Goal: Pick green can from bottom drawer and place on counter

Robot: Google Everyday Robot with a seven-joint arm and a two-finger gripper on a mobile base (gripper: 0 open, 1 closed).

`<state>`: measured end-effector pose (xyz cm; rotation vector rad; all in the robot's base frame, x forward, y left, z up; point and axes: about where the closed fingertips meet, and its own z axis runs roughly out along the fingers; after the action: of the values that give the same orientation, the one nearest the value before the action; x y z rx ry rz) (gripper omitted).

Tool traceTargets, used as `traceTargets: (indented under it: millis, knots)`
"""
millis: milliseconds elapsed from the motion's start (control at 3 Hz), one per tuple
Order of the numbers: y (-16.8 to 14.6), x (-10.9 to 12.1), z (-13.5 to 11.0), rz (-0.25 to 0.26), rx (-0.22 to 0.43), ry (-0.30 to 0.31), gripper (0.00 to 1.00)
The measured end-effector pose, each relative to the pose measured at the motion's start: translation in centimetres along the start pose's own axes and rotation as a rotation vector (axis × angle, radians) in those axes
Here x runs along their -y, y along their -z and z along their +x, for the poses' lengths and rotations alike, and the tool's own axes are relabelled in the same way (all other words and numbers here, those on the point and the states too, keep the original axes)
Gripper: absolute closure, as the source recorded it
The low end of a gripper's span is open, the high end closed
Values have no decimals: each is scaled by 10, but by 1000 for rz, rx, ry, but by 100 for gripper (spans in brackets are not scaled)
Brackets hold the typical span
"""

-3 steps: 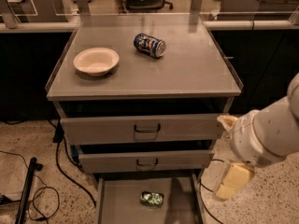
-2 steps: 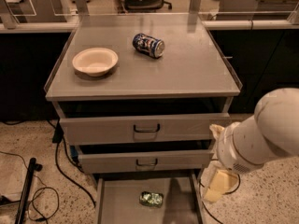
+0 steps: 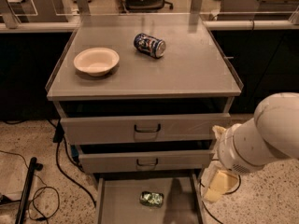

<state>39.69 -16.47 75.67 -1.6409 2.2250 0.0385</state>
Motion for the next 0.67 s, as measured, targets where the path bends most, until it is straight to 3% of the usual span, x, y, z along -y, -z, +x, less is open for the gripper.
traceTargets:
  millis: [667]
  knots:
    - [-38,-8,0,-59,13,1,0]
